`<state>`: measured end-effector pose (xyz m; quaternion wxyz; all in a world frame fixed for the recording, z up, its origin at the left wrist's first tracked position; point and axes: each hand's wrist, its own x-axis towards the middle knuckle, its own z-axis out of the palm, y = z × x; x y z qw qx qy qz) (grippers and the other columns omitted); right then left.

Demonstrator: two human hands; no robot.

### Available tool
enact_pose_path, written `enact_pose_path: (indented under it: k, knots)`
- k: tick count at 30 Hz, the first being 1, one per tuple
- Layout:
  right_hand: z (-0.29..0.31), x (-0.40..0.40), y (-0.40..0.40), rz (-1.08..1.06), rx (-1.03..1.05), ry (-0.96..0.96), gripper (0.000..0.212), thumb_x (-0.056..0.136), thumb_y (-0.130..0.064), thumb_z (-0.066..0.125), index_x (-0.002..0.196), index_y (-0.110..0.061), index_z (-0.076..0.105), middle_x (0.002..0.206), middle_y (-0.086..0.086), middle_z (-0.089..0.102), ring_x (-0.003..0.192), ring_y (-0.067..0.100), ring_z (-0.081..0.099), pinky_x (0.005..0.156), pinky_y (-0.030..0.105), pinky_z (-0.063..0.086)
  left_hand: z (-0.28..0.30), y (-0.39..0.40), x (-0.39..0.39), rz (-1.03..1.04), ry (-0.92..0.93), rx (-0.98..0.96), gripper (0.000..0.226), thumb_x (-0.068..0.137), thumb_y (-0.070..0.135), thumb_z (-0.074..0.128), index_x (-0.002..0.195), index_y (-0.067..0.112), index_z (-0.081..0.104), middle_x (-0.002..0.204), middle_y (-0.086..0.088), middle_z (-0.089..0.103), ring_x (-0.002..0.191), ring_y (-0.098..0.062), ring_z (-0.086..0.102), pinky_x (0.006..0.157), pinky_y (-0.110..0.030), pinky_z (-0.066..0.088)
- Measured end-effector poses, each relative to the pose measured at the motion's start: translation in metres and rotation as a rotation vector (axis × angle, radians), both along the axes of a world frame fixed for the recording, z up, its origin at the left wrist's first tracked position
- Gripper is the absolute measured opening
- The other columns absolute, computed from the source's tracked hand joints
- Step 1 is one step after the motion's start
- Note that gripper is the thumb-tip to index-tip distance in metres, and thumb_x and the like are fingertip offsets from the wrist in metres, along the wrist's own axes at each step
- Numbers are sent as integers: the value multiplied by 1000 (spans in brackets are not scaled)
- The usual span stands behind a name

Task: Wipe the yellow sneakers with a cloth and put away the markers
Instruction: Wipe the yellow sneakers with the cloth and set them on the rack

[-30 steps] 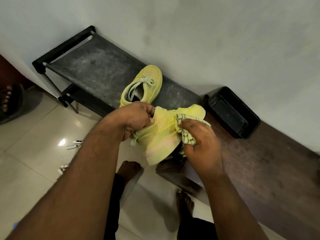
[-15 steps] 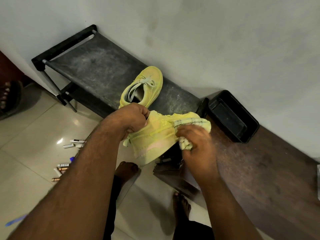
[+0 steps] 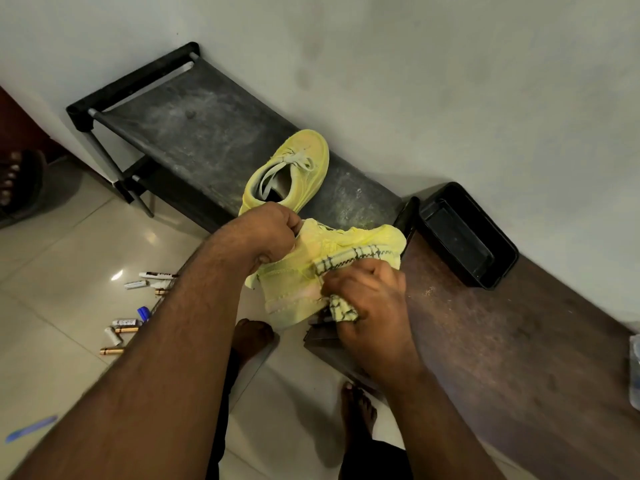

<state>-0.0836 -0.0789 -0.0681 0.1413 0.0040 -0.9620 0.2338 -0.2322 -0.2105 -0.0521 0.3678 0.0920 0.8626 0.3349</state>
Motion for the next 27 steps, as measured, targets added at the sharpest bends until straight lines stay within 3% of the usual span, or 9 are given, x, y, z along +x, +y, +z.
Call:
enact_pose_path:
  k: [3, 8, 11, 15, 21, 23, 27]
  knots:
    - [0, -3, 7, -27, 74, -6, 28, 67, -16, 54, 87, -24, 72, 94, -16, 69, 97, 14, 48, 76, 33, 27, 1, 0, 3, 2, 4, 17, 22, 90, -2, 55, 101, 9, 70, 105, -12, 67, 89, -21, 56, 69, -25, 45]
    - [-1, -8, 24, -257, 41, -30, 33, 58, -8, 58, 82, -27, 70, 91, -19, 67, 92, 13, 45, 77, 33, 21, 3, 1, 4, 10, 7, 45, 21, 91, -1, 55, 105, 6, 69, 98, -9, 64, 86, -19, 55, 69, -24, 44]
    - [1, -6, 7, -121, 34, -12, 30, 60, -11, 52, 81, -24, 70, 88, -19, 67, 91, 11, 44, 75, 29, 19, 3, 1, 3, 23, 17, 23, 23, 91, -3, 52, 105, 5, 68, 89, -7, 59, 79, -19, 52, 58, -21, 41]
    - [1, -5, 8, -29, 86, -26, 29, 63, -14, 55, 84, -25, 71, 90, -18, 69, 93, 12, 47, 74, 28, 19, 3, 2, 4, 43, 22, 24, 24, 90, -4, 51, 105, 4, 68, 93, -8, 60, 86, -21, 53, 64, -23, 44]
    - [-1, -6, 34, -325, 97, -89, 38, 61, -8, 60, 89, -32, 69, 99, -22, 66, 99, 13, 43, 75, 27, 13, 3, 5, 5, 47, 17, 49, 24, 89, -6, 54, 104, 4, 69, 98, -11, 66, 90, -22, 57, 78, -31, 49]
    - [-1, -5, 21, -246, 35, -60, 39, 61, -3, 59, 89, -29, 70, 101, -25, 62, 102, 12, 45, 75, 29, 16, 2, 4, 4, 59, 24, 50, 25, 88, -7, 53, 104, 5, 69, 100, -11, 67, 94, -24, 60, 79, -31, 49]
    - [1, 1, 1, 48, -9, -13, 35, 65, -13, 48, 89, -25, 71, 104, -18, 68, 112, 11, 50, 83, 31, 24, 2, 1, 3, 29, 18, 69, 21, 88, -4, 56, 102, 4, 69, 101, -12, 68, 90, -21, 57, 77, -28, 47]
